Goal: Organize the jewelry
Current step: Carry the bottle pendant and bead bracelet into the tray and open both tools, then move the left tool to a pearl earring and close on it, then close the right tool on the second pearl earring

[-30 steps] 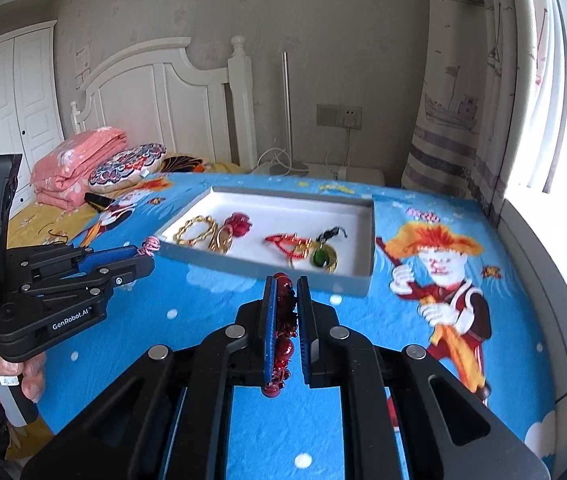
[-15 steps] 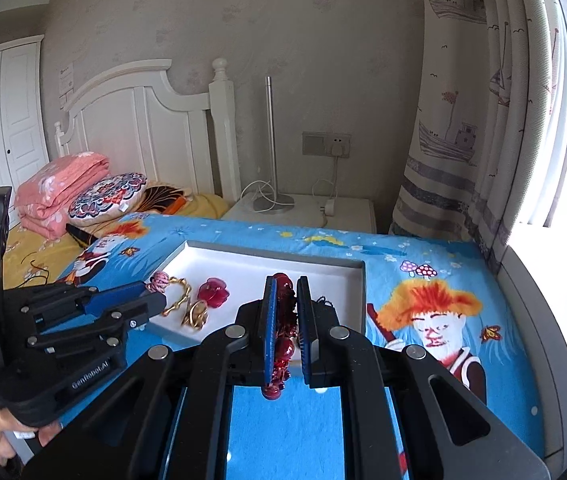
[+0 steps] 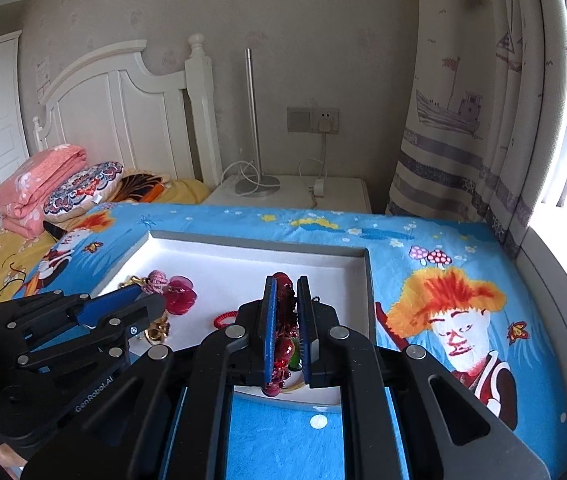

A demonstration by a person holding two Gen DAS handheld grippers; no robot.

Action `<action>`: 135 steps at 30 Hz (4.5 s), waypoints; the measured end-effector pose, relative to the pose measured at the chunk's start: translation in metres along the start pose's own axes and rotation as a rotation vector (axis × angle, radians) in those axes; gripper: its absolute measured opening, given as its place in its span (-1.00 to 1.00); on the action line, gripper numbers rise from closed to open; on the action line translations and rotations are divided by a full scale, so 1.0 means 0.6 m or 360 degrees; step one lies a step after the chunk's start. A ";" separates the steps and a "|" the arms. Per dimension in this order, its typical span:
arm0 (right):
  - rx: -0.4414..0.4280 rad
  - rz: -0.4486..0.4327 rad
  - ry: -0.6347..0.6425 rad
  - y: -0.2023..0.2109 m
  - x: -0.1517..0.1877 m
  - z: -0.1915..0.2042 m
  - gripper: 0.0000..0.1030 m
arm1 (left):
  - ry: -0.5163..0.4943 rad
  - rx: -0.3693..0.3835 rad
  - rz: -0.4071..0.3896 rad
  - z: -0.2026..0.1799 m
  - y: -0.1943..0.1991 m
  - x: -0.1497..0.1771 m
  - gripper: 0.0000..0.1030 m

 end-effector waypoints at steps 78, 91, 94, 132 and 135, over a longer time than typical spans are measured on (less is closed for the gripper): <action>-0.0036 0.0228 -0.0051 0.224 0.202 0.018 0.05 | 0.0007 0.0250 0.0197 -0.045 0.214 0.213 -0.56; -0.0057 0.0236 -0.0061 0.223 0.204 0.021 0.06 | -0.0086 0.0217 0.0206 -0.055 0.196 0.214 -0.74; -0.0068 0.0242 -0.0065 0.221 0.205 0.023 0.06 | -0.0009 0.0192 0.0186 -0.040 0.196 0.211 -0.74; -0.0179 0.0427 -0.0064 0.153 0.213 0.093 -0.80 | 0.0215 0.0179 0.0071 0.002 0.212 0.203 -0.74; -0.0182 0.0414 -0.0081 0.155 0.212 0.091 -0.81 | 0.0212 0.0179 0.0070 0.002 0.213 0.203 -0.75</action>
Point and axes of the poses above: each gripper's, at about its wrist camera, not at the fingertips, and y roughly against the way its jaws point, z to its left, x to its underside, the point moved 6 cm from there along -y, roughly the way its jaws point, and after that the axes turned 15 degrees about -z, right-handed, at the moved point
